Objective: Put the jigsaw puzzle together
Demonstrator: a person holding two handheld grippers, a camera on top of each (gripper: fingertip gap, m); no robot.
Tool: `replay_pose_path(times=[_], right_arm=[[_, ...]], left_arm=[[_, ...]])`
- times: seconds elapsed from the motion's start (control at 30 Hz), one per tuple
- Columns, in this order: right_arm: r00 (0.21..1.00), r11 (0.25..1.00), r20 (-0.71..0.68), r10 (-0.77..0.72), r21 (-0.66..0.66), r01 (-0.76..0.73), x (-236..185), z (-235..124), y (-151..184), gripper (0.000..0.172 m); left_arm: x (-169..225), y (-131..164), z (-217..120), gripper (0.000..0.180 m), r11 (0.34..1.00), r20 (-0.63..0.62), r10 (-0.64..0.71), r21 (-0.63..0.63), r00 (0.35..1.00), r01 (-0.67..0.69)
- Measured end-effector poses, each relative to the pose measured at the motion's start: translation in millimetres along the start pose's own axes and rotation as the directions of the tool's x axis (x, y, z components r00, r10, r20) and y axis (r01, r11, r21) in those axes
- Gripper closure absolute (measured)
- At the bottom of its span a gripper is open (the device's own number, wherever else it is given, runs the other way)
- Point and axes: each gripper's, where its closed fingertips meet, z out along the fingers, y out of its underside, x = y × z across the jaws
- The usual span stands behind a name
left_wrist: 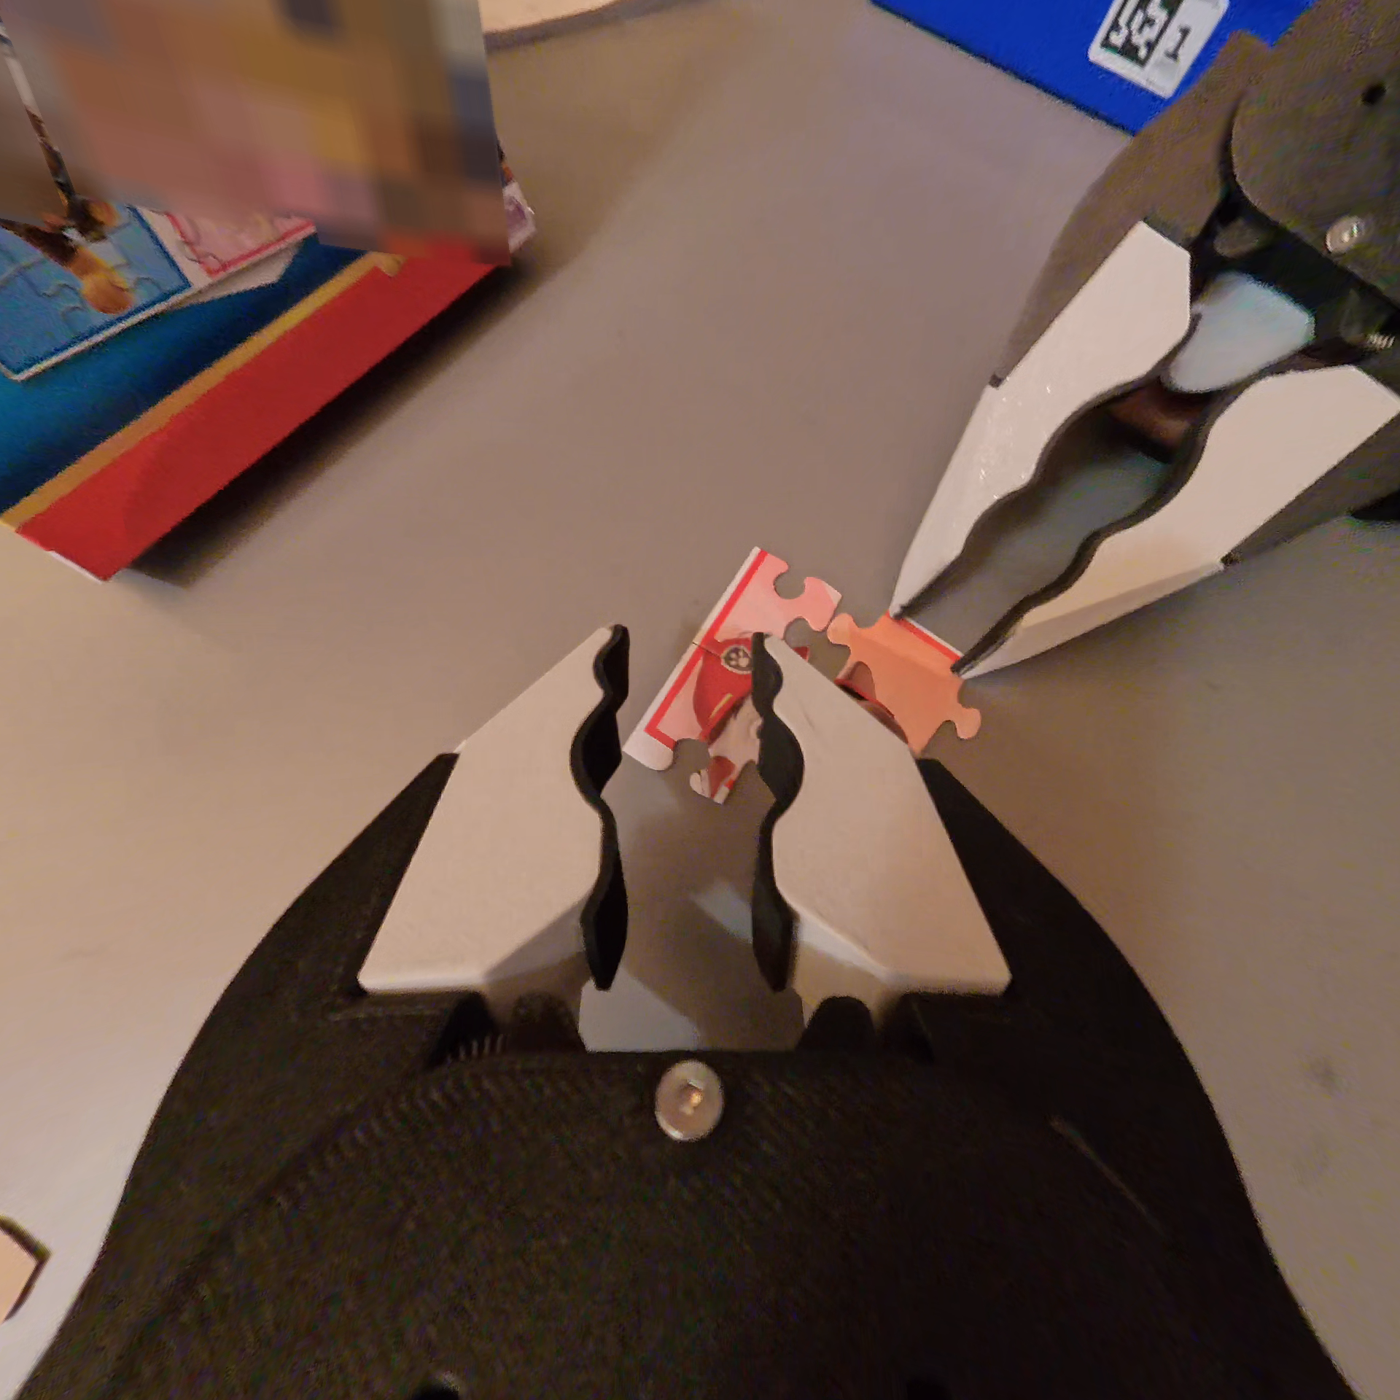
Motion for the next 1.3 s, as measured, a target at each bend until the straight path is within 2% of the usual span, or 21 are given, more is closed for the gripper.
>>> replay_pose_path(times=[0.17,0.27,0.37,0.67,0.83,0.9,1.3], right_arm=[[1.0,1.0,0.011,-0.015,-0.015,0.015,-4.5,3.0,0.8,0.137],[1.0,1.0,0.018,-0.025,-0.016,0.025,-6.9,5.6,-1.4,0.137],[1.0,1.0,0.02,-0.022,-0.016,0.023,-6.9,6.0,-1.7,0.138],[1.0,1.0,0.017,0.012,-0.028,-0.011,-0.6,2.9,2.2,0.133],[0.999,0.998,0.043,0.01,-0.062,-0.007,-1.1,4.4,1.6,0.136],[0.998,0.998,0.055,-0.005,-0.068,0.008,-2.8,5.5,0.4,0.142],[0.998,0.999,0.056,-0.003,-0.043,0.005,-3.4,5.6,-0.1,0.142]], left_arm=[[9.9,11.1,9.2,0.151,0.997,-0.021,0.041,-0.064,0.999,-0.042],[11.1,20.0,15.0,0.152,0.992,-0.012,0.071,-0.109,0.997,-0.071],[14.6,19.6,16.4,0.157,0.992,-0.024,0.07,-0.101,0.997,-0.072],[15.2,19.8,16.0,0.159,0.993,-0.043,0.059,-0.095,0.997,-0.063],[15.4,19.9,15.8,0.161,0.994,-0.049,0.058,-0.093,0.997,-0.062],[15.4,19.9,15.8,0.162,0.994,-0.051,0.057,-0.093,0.997,-0.061],[17.8,20.9,15.8,0.166,0.992,-0.06,0.08,-0.093,0.995,-0.085]])
